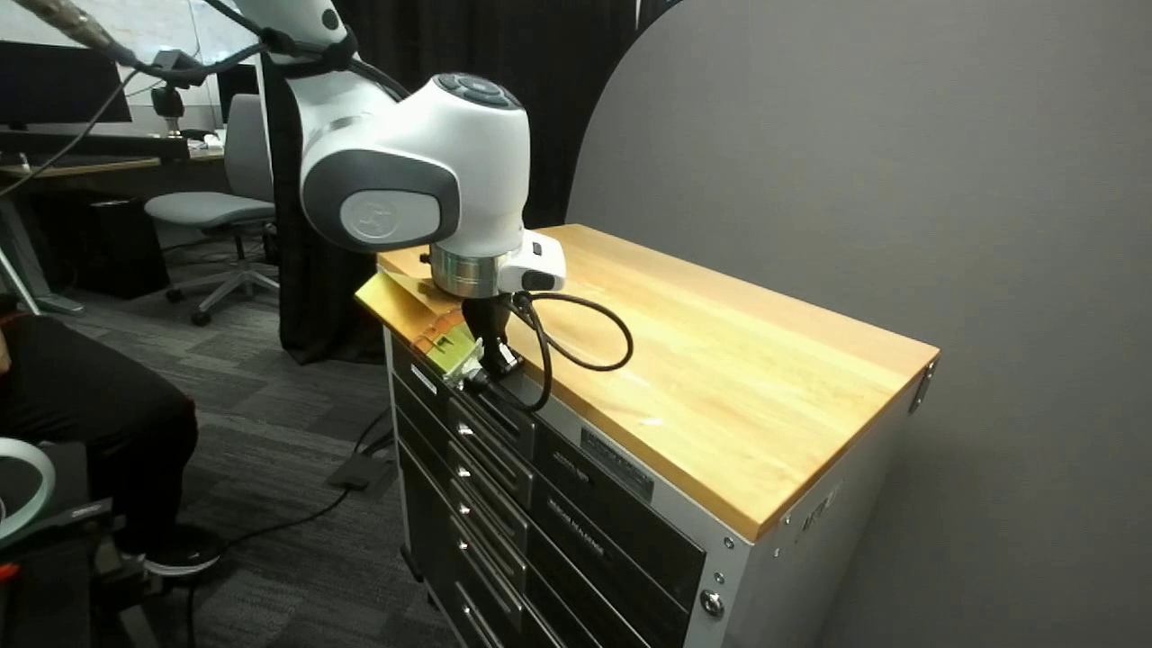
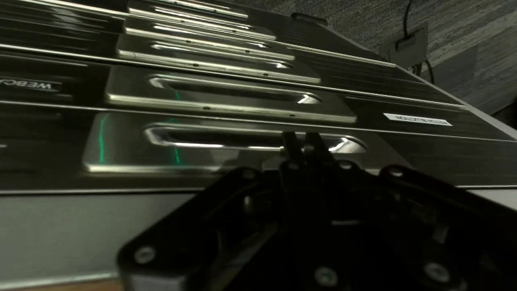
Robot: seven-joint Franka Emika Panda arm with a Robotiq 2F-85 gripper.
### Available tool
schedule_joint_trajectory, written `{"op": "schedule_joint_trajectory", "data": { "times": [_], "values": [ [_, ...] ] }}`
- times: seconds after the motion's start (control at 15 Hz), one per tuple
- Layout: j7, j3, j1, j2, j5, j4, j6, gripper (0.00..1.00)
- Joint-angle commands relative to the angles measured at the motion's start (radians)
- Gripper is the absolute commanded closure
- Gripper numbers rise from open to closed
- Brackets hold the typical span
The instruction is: Put the screwdriver in the open drawer and then close the drawer
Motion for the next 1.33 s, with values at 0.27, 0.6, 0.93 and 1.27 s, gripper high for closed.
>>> {"op": "schedule_joint_trajectory", "data": {
  "times": [0.27,0.6,0.93,1.27],
  "values": [
    [0.204,-0.114,0.107,-0.144,-0.18,0.006,-0.171,0.77],
    [0.464,-0.192,0.254,-0.229,-0.448,0.129,-0.503,0.41],
    [0.599,-0.155,0.361,-0.2,-0.48,0.295,-0.759,0.05],
    [0.652,-0.148,0.407,-0.207,-0.458,0.328,-0.849,0.0]
  ]
}}
